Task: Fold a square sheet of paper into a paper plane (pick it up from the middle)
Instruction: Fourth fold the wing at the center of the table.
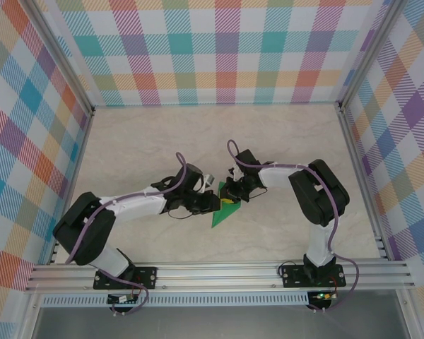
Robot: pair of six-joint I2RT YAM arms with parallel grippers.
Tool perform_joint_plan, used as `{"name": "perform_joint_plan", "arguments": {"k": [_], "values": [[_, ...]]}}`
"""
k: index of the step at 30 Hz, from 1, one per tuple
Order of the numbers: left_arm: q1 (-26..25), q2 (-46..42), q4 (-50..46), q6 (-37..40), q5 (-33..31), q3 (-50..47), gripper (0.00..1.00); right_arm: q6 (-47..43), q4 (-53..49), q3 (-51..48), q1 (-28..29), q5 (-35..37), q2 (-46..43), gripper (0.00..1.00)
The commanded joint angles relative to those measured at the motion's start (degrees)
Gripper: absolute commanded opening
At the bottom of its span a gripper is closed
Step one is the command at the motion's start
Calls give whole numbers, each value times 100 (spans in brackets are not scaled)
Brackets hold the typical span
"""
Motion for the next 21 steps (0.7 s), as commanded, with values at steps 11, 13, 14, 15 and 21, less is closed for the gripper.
{"name": "perform_joint_plan", "arguments": {"k": [11,13,14,15,21], "values": [[-50,1270,510,-169,-582,79,6,67,-387,-370,36,650,455,12],[-47,1374,488,-243,-666,-36,4,67,-372,-337,40,613,406,12],[-41,1388,426,-306,-756,-110,3,63,-391,-308,36,612,356,12],[-46,1388,362,-330,-837,-177,2,54,-413,-279,39,612,282,12],[-49,1192,214,-359,-1153,-604,0,-106,-722,89,-23,673,-368,12]]}}
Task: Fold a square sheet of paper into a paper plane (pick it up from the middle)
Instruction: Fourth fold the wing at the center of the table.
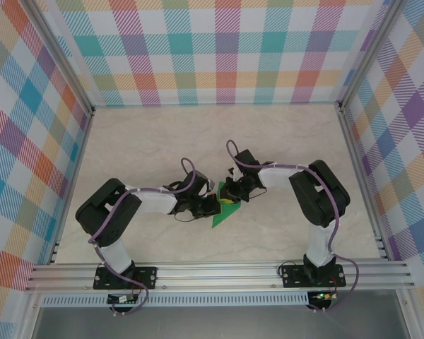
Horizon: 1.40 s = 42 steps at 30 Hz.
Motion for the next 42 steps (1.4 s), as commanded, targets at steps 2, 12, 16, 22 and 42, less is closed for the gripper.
{"name": "perform_joint_plan", "arguments": {"k": [2,12,16,22,42], "values": [[-33,100,-664,-39,-761,-446,0,-124,-624,92,-60,481,-458,12],[-38,146,-572,-31,-702,-357,0,14,112,-462,62,-82,-572,10],[-40,206,-563,-26,-658,-286,0,49,326,-408,204,-204,-240,8],[-34,186,-621,-15,-702,-327,0,33,110,-408,230,465,-53,7],[-38,196,-661,26,-756,-522,0,-98,532,-241,-734,354,-72,8]]}}
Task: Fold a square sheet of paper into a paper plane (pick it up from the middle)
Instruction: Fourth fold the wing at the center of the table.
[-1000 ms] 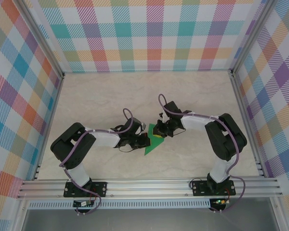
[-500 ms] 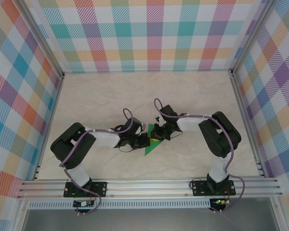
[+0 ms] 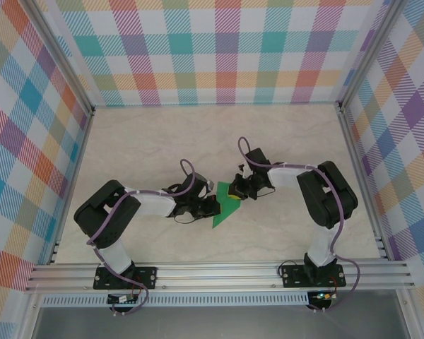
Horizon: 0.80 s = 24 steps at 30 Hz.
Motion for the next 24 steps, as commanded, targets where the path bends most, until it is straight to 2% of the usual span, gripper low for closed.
{"name": "perform_joint_plan", "arguments": {"k": [1,24], "values": [[1,285,-959,46,-599,-324,0,-128,115,185,-223,360,169,8],[-4,275,-981,66,-556,-352,0,-324,-469,978,-756,453,571,7]]}}
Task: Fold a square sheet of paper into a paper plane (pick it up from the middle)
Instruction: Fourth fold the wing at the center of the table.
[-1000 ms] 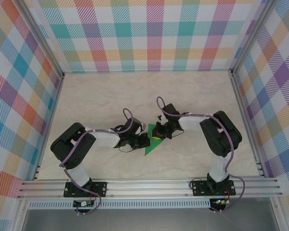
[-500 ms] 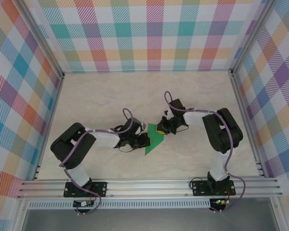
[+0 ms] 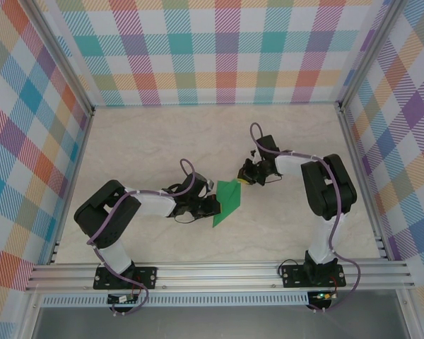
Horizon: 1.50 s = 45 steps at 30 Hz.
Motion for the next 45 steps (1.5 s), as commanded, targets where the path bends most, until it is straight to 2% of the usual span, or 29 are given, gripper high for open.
{"name": "perform_joint_plan", "arguments": {"k": [1,7,12,14,23,29,45], "values": [[4,273,-1037,81,-507,-346,0,-158,-213,166,-36,77,49,7],[-1,261,-1056,83,-505,-335,0,-309,-420,109,-36,14,-600,9],[3,250,-1064,87,-535,-322,0,-186,60,-292,104,-837,-850,9],[-3,262,-1035,78,-526,-323,0,-201,96,-338,302,-936,-746,8],[-1,312,-1034,94,-481,-298,0,-52,386,-480,461,-369,-169,7],[-4,285,-1002,58,-490,-403,0,-286,-20,-155,383,254,10,7],[-3,197,-1048,62,-519,-489,0,-323,302,34,-150,-69,342,6]]}}
